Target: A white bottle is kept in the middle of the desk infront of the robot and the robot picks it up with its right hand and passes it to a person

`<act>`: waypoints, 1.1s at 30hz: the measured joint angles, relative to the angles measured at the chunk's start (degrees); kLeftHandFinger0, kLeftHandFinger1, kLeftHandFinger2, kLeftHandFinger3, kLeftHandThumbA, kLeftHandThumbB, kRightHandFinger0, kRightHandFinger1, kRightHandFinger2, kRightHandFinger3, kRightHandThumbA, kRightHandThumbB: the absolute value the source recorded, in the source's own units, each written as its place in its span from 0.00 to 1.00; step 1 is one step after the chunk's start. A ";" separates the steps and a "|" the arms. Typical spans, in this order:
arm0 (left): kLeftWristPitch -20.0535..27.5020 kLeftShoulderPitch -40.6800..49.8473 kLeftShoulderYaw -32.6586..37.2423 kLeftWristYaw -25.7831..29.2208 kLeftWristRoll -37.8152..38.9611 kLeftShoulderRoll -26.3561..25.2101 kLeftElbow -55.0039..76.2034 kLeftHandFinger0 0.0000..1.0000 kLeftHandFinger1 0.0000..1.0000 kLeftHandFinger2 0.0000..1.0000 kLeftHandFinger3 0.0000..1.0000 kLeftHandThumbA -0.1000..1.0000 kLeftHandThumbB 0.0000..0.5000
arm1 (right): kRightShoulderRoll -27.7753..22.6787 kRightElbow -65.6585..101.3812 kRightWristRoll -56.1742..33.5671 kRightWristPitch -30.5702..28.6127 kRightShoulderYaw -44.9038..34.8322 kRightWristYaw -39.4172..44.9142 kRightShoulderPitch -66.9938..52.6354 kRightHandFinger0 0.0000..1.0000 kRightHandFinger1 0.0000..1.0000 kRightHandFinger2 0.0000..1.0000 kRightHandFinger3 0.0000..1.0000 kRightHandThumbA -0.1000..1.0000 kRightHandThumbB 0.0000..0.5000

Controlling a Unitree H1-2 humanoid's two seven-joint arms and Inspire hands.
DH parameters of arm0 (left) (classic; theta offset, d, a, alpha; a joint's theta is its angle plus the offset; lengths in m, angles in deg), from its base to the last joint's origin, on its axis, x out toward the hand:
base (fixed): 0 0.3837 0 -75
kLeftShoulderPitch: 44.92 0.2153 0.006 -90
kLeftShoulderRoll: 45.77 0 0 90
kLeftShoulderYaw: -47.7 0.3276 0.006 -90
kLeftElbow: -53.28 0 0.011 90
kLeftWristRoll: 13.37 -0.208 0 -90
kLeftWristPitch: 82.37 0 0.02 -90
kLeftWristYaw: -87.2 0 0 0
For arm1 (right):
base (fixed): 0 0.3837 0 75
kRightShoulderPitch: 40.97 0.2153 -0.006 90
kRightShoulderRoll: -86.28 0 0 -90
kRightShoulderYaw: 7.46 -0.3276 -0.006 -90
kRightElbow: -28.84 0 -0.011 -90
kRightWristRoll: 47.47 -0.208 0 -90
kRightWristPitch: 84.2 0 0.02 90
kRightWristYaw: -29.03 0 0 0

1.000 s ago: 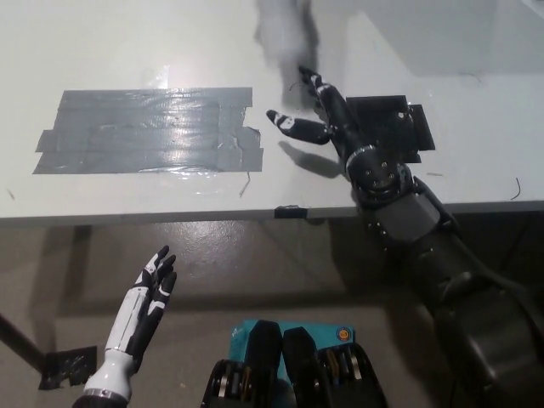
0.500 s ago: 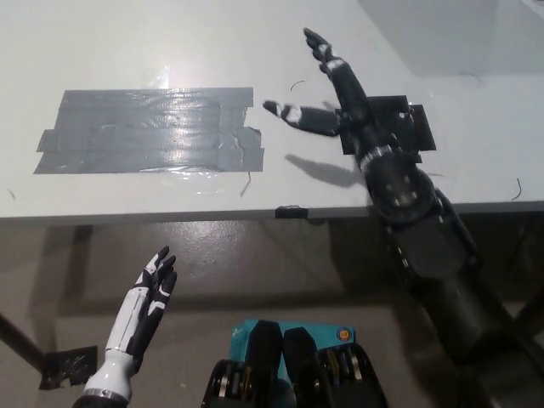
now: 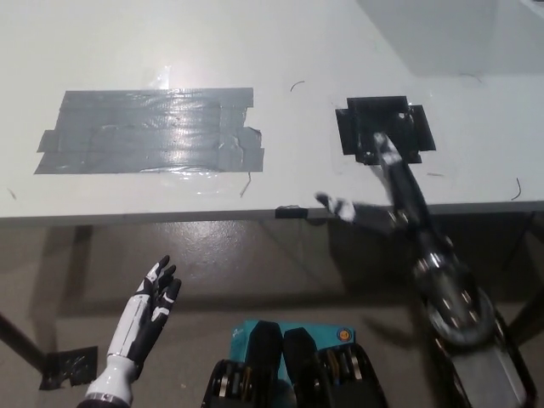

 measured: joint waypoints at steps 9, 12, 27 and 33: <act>0.12 -1.83 0.03 -0.01 -0.01 -0.19 -0.60 1.00 1.00 1.00 1.00 0.87 0.11 | -4.00 13.96 -0.82 -0.92 -0.46 1.63 -14.07 1.00 1.00 1.00 1.00 0.80 0.48; 0.38 -3.05 0.21 -0.01 -0.03 -0.31 -0.65 1.00 1.00 1.00 1.00 0.88 0.13 | -4.26 8.99 -1.24 -2.43 -1.63 1.69 -14.24 1.00 1.00 1.00 1.00 0.78 0.45; 0.92 -3.27 0.85 -0.01 -0.01 -0.27 -1.45 1.00 1.00 1.00 1.00 0.87 0.11 | -4.25 -6.41 -1.85 -7.30 -2.59 1.75 -11.99 1.00 1.00 1.00 1.00 0.79 0.43; 0.95 -3.29 0.96 -0.01 -0.02 -0.27 -1.45 1.00 1.00 1.00 1.00 0.84 0.08 | -4.26 -7.00 -1.83 -7.77 -2.57 1.79 -12.00 1.00 1.00 1.00 1.00 0.80 0.44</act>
